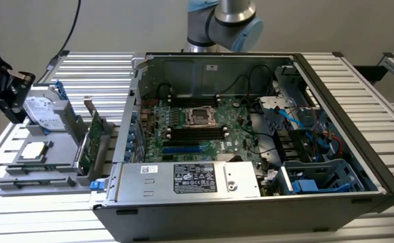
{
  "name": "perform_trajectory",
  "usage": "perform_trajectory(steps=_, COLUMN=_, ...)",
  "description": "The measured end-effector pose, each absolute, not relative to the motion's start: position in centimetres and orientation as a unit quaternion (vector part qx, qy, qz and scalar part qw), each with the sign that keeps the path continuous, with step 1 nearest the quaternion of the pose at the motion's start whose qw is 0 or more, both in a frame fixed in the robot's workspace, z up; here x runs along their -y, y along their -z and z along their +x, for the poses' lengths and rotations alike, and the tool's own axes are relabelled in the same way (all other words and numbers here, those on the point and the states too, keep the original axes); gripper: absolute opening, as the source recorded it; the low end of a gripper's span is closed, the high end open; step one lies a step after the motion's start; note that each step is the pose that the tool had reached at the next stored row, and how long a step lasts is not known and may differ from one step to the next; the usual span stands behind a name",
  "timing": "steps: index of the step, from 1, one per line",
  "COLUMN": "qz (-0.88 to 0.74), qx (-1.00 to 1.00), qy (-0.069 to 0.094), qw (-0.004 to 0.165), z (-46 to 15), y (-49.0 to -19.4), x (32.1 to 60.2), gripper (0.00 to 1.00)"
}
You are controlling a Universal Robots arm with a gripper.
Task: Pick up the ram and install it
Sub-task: 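Pick up the ram and move it above insertion slot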
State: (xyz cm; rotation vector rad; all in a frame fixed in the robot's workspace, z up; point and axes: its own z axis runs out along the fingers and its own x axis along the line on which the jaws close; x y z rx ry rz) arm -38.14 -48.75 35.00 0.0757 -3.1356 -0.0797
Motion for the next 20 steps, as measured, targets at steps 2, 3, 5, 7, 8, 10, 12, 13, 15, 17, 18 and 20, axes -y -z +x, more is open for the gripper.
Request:
perform_trajectory(steps=2, qz=0.042, qx=0.999, qy=0.025, qw=0.002, z=-38.14, y=-34.98, x=48.75, gripper=0.11)
perform_trajectory(steps=3, qz=0.051, qx=0.998, qy=0.025, qw=0.003, z=-38.13, y=-34.97, x=48.75, gripper=0.11)
perform_trajectory(steps=5, qz=0.070, qx=0.997, qy=0.025, qw=0.003, z=-38.14, y=-34.95, x=48.75, gripper=0.11)
perform_trajectory(steps=7, qz=0.088, qx=0.996, qy=0.025, qw=0.003, z=-38.14, y=-34.92, x=48.75, gripper=0.11)
perform_trajectory(steps=8, qz=0.097, qx=0.995, qy=0.025, qw=0.004, z=-38.14, y=-34.91, x=48.75, gripper=0.11)
perform_trajectory(steps=10, qz=0.115, qx=0.993, qy=0.026, qw=0.004, z=-38.13, y=-34.88, x=48.75, gripper=0.11)
perform_trajectory(steps=12, qz=0.133, qx=0.991, qy=0.026, qw=0.005, z=-38.13, y=-34.83, x=48.75, gripper=0.11)
perform_trajectory(steps=13, qz=0.142, qx=0.990, qy=0.026, qw=0.005, z=-38.13, y=-34.78, x=48.75, gripper=0.11)
perform_trajectory(steps=15, qz=0.160, qx=0.987, qy=0.028, qw=0.005, z=-38.13, y=-34.66, x=48.75, gripper=0.11)
perform_trajectory(steps=17, qz=0.178, qx=0.984, qy=0.029, qw=0.005, z=-38.13, y=-34.54, x=48.75, gripper=0.11)
perform_trajectory(steps=18, qz=0.187, qx=0.982, qy=0.030, qw=0.005, z=-38.13, y=-34.48, x=48.75, gripper=0.11)
perform_trajectory(steps=20, qz=0.205, qx=0.978, qy=0.032, qw=0.006, z=-38.13, y=-34.37, x=48.75, gripper=0.11)
